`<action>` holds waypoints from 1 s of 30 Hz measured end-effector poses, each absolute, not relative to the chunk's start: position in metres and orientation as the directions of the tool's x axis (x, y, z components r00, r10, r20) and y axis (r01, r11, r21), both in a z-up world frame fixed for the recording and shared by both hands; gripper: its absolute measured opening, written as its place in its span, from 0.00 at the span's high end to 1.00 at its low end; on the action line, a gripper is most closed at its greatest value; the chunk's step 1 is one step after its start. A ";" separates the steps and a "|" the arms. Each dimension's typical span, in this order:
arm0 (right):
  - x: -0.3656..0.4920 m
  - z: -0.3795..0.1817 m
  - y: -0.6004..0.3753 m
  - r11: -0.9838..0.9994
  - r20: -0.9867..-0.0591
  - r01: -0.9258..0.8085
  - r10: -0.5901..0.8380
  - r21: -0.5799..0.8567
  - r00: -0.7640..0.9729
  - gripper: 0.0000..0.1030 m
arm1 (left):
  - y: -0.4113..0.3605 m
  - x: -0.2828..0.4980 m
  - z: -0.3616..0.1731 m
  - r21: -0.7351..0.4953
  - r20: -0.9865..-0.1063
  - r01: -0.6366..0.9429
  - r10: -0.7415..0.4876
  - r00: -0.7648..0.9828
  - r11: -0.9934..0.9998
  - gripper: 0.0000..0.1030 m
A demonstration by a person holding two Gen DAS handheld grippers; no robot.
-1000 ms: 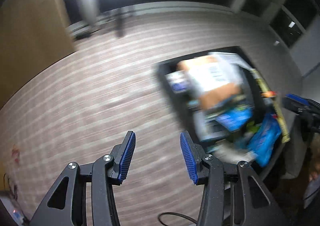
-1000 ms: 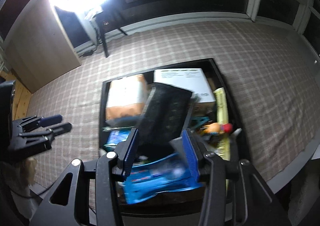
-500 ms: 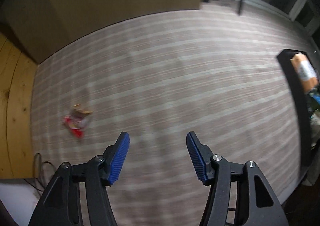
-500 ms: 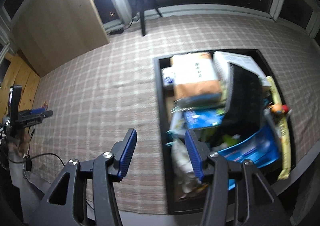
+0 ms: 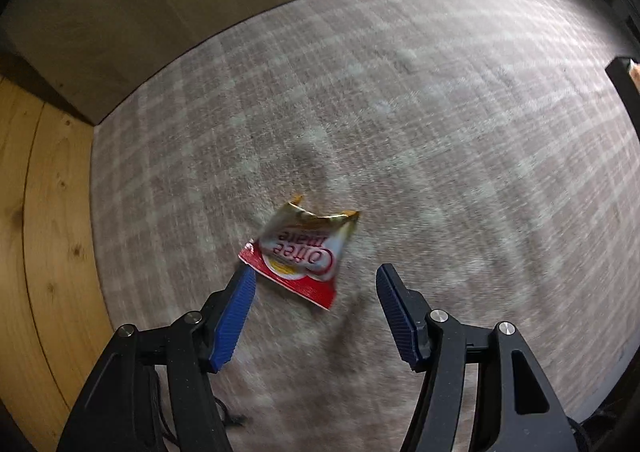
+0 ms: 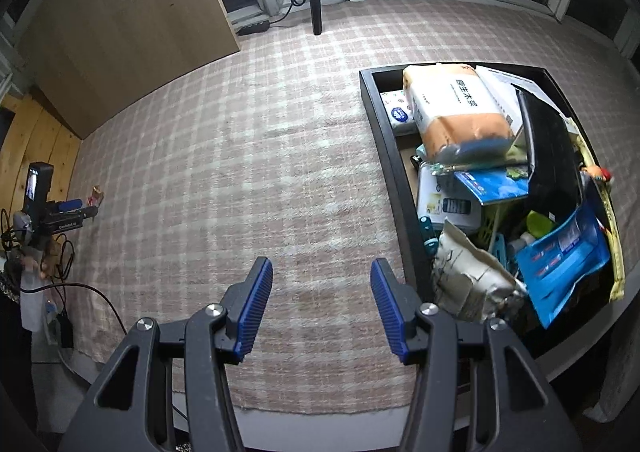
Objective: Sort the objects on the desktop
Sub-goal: 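Move the left tool to the red Coffee-mate sachet and grasp it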
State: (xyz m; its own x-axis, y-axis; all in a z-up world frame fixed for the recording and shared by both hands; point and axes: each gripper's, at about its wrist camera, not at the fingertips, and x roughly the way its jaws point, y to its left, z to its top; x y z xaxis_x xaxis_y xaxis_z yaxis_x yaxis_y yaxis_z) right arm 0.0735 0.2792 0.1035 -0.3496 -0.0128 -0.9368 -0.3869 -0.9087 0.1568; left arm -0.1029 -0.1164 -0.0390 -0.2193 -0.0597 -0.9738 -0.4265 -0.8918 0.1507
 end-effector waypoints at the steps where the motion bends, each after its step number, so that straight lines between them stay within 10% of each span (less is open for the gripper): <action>1: 0.073 0.103 0.279 -0.906 -0.937 -0.393 -0.016 0.161 -0.348 0.51 | -0.116 -0.105 -0.042 0.152 -0.975 -0.435 -0.062 -0.215 -0.887 0.41; 10: 0.075 0.105 0.267 -0.893 -0.939 -0.417 -0.017 0.168 -0.342 0.51 | -0.124 -0.127 -0.055 0.041 -0.986 -0.413 0.029 -0.162 -0.910 0.38; 30: 0.055 0.114 0.245 -0.907 -0.926 -0.382 -0.023 0.177 -0.376 0.51 | -0.105 -0.056 -0.043 0.007 -0.982 -0.381 0.066 -0.179 -0.924 0.93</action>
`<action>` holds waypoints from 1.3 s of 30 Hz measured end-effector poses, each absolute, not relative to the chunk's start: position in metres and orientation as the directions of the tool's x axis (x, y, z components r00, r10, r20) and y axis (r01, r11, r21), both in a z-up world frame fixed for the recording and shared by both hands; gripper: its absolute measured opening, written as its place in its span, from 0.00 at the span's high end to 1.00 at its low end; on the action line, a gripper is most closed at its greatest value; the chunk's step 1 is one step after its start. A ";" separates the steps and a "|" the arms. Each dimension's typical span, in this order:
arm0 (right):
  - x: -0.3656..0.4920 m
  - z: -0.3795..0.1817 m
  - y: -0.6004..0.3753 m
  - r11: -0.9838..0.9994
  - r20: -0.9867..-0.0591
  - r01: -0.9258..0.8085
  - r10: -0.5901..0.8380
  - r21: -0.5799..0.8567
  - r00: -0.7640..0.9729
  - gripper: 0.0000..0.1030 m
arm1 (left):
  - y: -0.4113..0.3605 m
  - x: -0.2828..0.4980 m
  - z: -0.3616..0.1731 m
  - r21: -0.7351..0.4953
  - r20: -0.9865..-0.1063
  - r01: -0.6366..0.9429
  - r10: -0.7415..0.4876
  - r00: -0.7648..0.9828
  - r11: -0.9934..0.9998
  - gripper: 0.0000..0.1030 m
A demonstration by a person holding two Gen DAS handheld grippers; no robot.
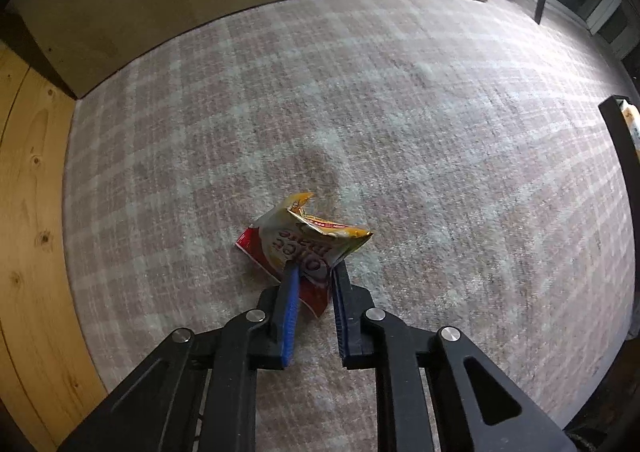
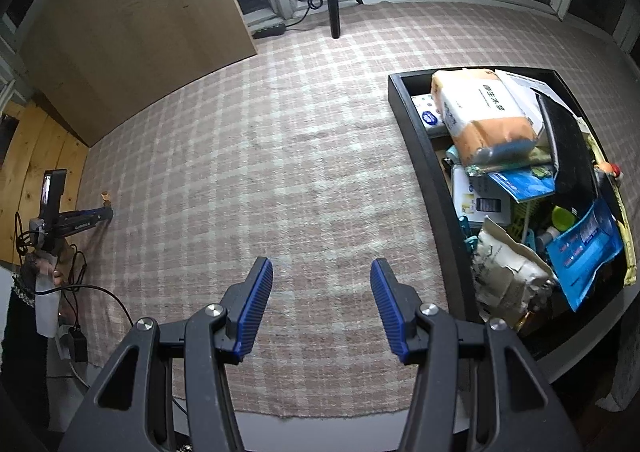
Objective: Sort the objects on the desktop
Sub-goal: 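Move the left tool to the red Coffee-mate sachet and grasp it, then carry the sachet with the left tool over the black bin and release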
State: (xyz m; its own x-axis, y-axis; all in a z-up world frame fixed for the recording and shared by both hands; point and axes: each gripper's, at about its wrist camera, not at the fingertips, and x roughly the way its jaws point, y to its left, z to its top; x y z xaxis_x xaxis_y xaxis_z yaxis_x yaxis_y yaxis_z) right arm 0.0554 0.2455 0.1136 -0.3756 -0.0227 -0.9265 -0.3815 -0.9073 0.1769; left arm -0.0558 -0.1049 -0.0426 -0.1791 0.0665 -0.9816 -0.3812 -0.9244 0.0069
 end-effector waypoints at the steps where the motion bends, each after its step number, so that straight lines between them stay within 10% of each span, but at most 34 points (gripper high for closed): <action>1: 0.055 0.114 0.245 -0.907 -0.925 -0.380 -0.025 0.180 -0.378 0.51 | -0.108 -0.056 -0.040 0.004 -0.981 -0.371 0.069 -0.182 -0.929 0.94; 16: 0.077 0.128 0.269 -0.889 -0.905 -0.414 0.000 0.195 -0.426 0.51 | -0.047 -0.010 0.014 0.008 -0.962 -0.409 0.104 -0.251 -0.912 0.96; 39: 0.209 0.141 0.430 -0.838 -0.882 -0.523 0.120 0.157 -0.456 0.51 | 0.256 0.110 0.088 -0.115 -0.922 -0.774 0.357 -0.150 -0.623 0.96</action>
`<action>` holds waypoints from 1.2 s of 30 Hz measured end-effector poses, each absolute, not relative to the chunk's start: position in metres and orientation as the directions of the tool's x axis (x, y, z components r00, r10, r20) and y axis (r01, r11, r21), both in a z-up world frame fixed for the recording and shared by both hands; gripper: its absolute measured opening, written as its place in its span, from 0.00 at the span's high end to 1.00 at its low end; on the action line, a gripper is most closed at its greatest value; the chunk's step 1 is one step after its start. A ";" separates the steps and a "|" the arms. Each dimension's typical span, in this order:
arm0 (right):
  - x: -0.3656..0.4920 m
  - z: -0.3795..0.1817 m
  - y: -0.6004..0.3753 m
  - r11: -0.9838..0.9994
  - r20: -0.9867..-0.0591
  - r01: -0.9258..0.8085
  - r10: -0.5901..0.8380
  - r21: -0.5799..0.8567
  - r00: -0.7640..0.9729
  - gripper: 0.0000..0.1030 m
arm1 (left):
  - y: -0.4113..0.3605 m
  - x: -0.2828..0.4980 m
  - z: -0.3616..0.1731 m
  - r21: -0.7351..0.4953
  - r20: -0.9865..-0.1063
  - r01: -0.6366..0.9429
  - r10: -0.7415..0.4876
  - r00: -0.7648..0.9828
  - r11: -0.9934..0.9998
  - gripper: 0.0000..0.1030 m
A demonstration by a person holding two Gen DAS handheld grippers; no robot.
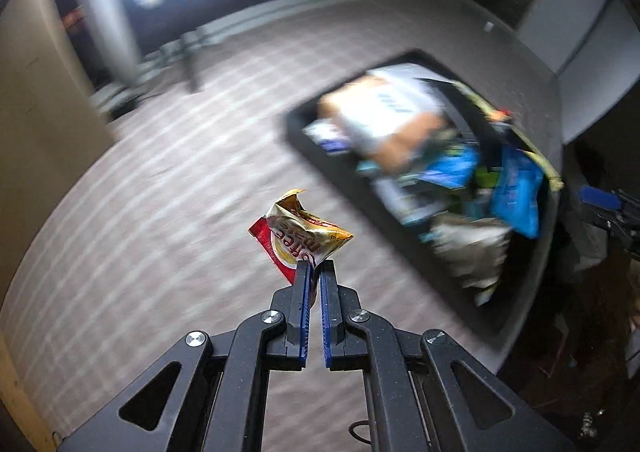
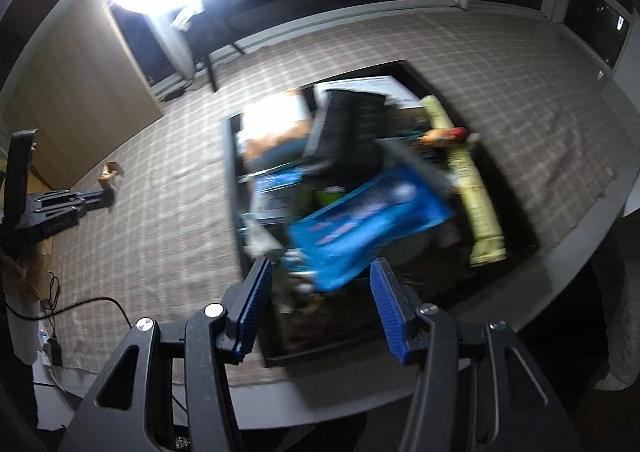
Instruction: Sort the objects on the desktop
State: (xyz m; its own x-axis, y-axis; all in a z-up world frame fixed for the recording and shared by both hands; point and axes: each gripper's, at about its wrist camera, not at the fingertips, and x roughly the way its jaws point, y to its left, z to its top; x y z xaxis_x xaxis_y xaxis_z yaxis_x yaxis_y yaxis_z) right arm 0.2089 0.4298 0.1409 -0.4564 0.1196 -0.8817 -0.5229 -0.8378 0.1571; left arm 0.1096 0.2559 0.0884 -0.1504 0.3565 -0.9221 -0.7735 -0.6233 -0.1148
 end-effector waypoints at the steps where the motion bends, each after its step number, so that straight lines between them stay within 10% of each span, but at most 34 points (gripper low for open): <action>1: 0.214 0.142 0.438 -0.835 -0.880 -0.526 0.122 0.158 -0.459 0.51 | 0.269 0.116 0.090 -0.118 -0.922 -0.781 0.360 -0.143 -0.613 0.96; 20: 0.283 0.127 0.534 -0.788 -0.881 -0.584 0.124 0.192 -0.457 0.51 | 0.431 0.117 0.098 -0.115 -0.927 -0.835 0.360 -0.104 -0.538 0.96; 26: 0.293 0.123 0.545 -0.769 -0.883 -0.605 0.123 0.204 -0.453 0.51 | 0.438 0.109 0.089 -0.127 -0.939 -0.824 0.334 -0.079 -0.552 0.69; 36: 0.284 0.126 0.537 -0.779 -0.883 -0.595 0.121 0.198 -0.453 0.51 | 0.418 0.108 0.096 -0.089 -0.941 -0.815 0.317 -0.120 -0.573 0.66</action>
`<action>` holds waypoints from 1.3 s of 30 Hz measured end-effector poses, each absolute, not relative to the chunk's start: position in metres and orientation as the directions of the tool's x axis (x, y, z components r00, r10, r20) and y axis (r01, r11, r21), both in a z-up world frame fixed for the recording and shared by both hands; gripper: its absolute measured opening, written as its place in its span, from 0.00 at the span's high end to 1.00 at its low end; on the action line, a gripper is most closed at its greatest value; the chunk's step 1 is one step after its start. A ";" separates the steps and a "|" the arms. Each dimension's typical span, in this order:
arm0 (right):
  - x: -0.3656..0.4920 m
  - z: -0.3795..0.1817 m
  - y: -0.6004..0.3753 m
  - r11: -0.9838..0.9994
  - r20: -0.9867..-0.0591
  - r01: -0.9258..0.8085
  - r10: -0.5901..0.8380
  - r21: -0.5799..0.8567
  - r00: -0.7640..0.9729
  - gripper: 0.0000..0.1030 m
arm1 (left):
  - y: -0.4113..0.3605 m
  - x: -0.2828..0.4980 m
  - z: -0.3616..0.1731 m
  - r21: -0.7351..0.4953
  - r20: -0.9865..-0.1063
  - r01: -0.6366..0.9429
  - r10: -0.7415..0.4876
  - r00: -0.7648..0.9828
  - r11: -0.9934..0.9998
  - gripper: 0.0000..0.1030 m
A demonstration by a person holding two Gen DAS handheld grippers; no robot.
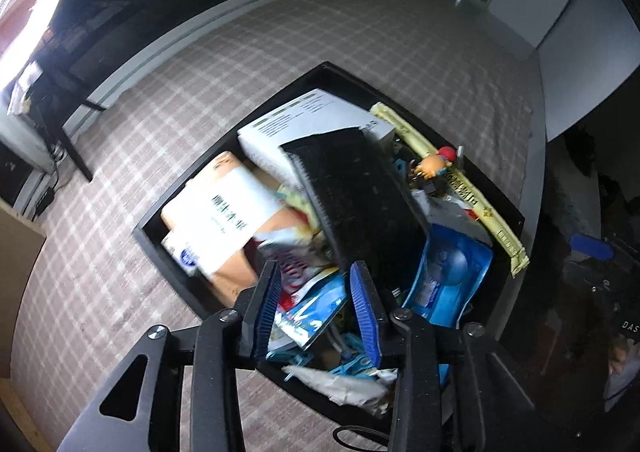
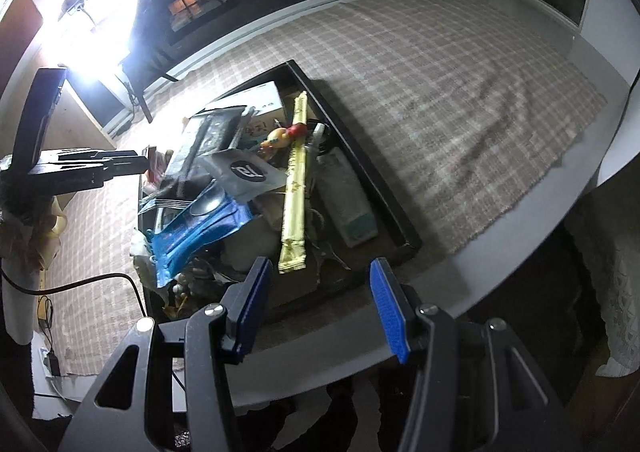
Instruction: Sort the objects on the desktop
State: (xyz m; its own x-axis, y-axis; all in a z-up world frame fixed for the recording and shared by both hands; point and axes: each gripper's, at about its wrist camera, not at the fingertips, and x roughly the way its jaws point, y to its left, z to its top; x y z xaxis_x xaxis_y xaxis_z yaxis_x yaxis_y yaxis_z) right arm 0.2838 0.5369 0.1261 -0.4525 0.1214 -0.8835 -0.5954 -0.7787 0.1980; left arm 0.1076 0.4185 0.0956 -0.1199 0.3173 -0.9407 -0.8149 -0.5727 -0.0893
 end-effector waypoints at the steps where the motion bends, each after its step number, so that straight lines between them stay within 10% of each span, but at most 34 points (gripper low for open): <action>1: 0.282 0.127 0.535 -0.781 -0.883 -0.592 0.122 0.196 -0.453 0.51 | 0.414 0.107 0.096 -0.090 -0.941 -0.809 0.316 -0.122 -0.581 0.66; 39: 0.070 0.121 0.215 -0.983 -0.868 -0.155 -0.011 0.101 -0.497 0.49 | 0.034 0.132 0.074 -0.040 -0.927 -0.278 0.140 -0.349 -0.960 0.53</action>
